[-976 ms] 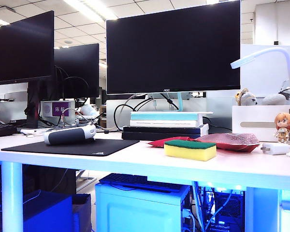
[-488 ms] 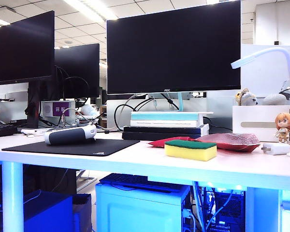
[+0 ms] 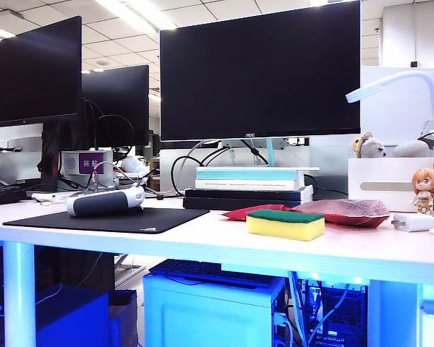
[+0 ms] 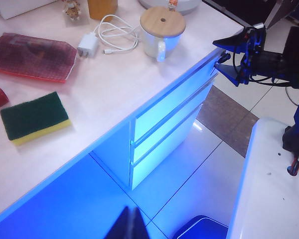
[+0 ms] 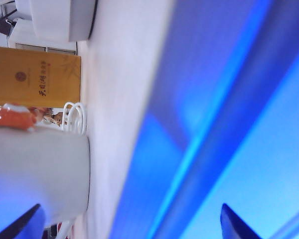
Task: Open the drawer, place the cleaning sponge inside, then close the drawer.
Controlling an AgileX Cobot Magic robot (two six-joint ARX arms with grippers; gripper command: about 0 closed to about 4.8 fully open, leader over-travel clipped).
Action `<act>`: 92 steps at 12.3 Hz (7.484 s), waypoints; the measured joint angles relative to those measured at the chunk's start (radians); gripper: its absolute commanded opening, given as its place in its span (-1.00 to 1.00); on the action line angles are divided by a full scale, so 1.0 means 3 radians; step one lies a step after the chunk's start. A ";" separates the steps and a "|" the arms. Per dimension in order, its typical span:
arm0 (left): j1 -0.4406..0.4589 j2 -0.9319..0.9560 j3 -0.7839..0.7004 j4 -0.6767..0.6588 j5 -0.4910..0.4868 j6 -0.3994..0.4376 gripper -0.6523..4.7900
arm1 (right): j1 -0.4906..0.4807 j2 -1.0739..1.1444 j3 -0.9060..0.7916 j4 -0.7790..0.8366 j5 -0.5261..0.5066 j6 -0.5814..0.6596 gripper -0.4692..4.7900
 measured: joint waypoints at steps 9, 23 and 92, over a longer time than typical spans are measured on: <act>0.0000 0.0000 0.0000 -0.0014 -0.0001 0.0000 -0.78 | 0.0086 0.0122 0.0356 -0.0289 -0.0029 -0.0066 1.00; 0.0000 0.0000 0.0000 -0.0027 -0.0003 0.0000 -0.78 | 0.0266 0.0169 0.0735 -0.0467 -0.0175 0.0017 1.00; 0.0000 0.0000 0.0000 -0.0048 -0.0088 0.0079 -0.78 | 0.1484 -0.3342 0.4332 -0.3702 0.0388 -0.0813 1.00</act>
